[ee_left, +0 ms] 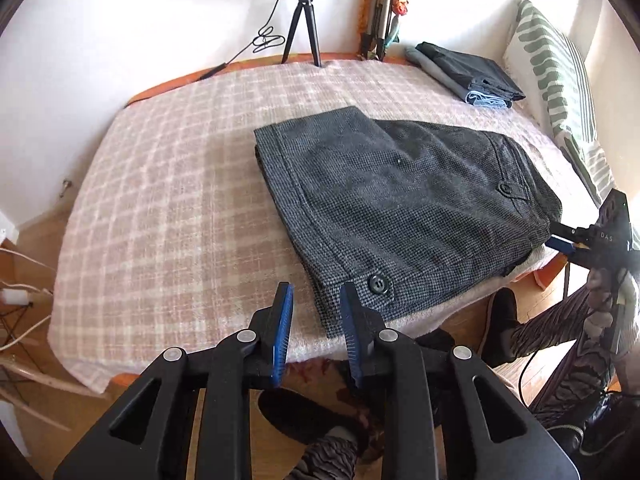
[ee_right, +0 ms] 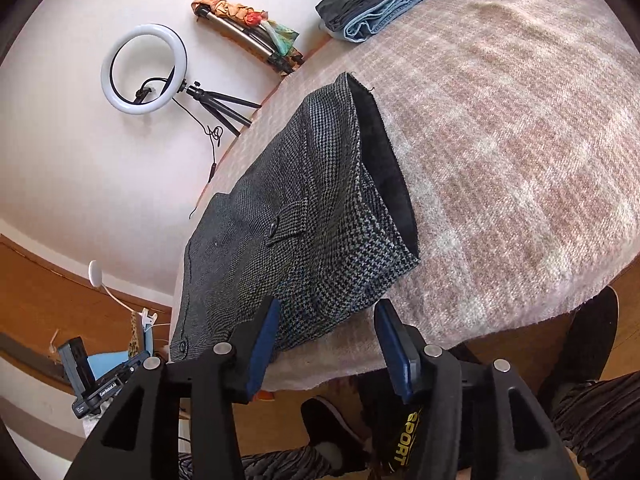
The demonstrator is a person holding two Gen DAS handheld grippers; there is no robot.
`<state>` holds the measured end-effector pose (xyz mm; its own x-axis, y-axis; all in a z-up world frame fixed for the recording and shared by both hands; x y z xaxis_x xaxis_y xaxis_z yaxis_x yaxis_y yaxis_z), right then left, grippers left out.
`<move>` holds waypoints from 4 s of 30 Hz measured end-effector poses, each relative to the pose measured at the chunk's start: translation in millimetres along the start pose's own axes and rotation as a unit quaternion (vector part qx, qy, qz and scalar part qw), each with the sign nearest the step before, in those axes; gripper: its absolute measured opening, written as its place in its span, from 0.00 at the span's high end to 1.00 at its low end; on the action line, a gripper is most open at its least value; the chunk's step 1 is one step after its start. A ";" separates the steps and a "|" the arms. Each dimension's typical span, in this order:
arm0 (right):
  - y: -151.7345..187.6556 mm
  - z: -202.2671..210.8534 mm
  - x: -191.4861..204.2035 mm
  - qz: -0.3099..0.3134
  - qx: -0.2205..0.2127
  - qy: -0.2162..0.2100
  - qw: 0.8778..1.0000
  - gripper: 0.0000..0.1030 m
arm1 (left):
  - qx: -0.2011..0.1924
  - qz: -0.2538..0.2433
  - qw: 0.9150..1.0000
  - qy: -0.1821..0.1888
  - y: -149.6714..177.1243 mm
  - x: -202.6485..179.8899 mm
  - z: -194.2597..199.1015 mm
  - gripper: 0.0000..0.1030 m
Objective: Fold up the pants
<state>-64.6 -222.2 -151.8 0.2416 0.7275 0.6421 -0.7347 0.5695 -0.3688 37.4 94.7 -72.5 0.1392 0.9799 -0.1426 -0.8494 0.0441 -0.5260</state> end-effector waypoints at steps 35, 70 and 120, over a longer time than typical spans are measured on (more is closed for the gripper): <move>-38.1 -6.3 27.6 0.028 -0.103 0.076 0.991 0.82 | -0.006 -0.108 0.993 0.049 -34.3 -172.0 -156.1 0.76; -38.5 -55.3 250.1 0.347 -0.075 0.020 0.934 0.82 | -0.106 0.176 0.976 0.075 -26.5 23.2 -5.1 0.74; -174.2 -249.1 144.3 0.271 0.118 0.020 0.955 1.00 | -0.011 0.137 0.986 0.094 27.6 7.4 -54.2 0.74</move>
<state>256.2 -121.1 -162.3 -0.1939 0.9076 0.3723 -0.8805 0.0063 -0.4740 42.6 92.6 -133.5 0.0000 0.9007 -0.4344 -0.8577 -0.2233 -0.4631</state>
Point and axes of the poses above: each gripper's, at about its wrist camera, not at the fingertips, and z roughly against the way its jaws point, x to its left, y to its underside, the point moved 8 cm from there along -z, roughly the way its jaws point, and after that the axes turned 10 degrees about z, right-handed, at the moved point
